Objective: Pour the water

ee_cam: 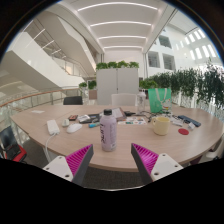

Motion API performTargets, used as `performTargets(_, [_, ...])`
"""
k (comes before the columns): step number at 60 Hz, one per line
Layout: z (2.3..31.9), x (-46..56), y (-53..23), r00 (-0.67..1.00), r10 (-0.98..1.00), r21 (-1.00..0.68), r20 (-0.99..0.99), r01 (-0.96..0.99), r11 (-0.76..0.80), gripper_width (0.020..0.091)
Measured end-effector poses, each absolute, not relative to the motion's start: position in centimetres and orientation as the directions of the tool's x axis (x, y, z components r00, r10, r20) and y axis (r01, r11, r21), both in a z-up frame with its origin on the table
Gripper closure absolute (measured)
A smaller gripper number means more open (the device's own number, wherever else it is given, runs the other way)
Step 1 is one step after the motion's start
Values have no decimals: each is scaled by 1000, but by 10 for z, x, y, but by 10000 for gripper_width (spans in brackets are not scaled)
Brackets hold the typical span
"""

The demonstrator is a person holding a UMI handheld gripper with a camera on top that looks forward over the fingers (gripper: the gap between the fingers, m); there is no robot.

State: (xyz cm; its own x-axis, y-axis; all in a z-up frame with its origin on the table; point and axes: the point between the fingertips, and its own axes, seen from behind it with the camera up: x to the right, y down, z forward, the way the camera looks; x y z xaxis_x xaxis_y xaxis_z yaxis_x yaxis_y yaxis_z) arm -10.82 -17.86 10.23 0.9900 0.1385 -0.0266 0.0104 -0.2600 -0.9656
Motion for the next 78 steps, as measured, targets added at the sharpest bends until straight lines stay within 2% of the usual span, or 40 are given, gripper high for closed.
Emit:
performTargets(8, [67, -148, -98, 987, 153, -975, -40, -5, -222, 264])
performTargets(18, [70, -144, -18, 996, 83, -985, -33, -19, -170, 266])
performTargets(20, [71, -147, -7, 995, 87, -985, -42, -26, -171, 300])
performTargets(21, [71, -149, -1, 995, 93, -984, -44, -27, -176, 347])
performTargets(22, [70, -152, 3, 994, 103, -983, -44, -24, -184, 433])
performTargets(23, [69, -149, 5, 994, 104, -980, -42, -20, -196, 564])
performTargets(33, [70, -150, 19, 994, 109, -983, 30, 49, -175, 599])
performTargets(34, [70, -150, 20, 994, 110, -983, 27, 46, -176, 632])
performTargets(35, [69, -150, 20, 994, 112, -983, 23, 43, -180, 618])
performTargets(43, [65, -154, 25, 985, 165, -966, -51, -7, -257, 709])
performTargets(45, [65, -156, 27, 979, 183, -956, -92, -36, -292, 710])
performTargets(48, [80, -160, 32, 962, 209, -941, -178, -104, -321, 710])
performTargets(53, [131, -148, 50, 909, 222, -906, -352, -271, -326, 709])
performTargets(57, [183, -133, 67, 806, 189, -808, -561, -484, -335, 709])
performTargets(61, [215, -92, 89, 637, 151, -645, -756, -685, -339, 709])
performTargets(65, [229, -51, 107, 453, 86, -454, -887, -828, -330, 710])
performTargets(71, [205, -2, 131, 71, -39, -53, -997, -933, -357, 712])
performTargets(78, [186, 27, 137, -384, -125, 403, -915, -856, -325, 712])
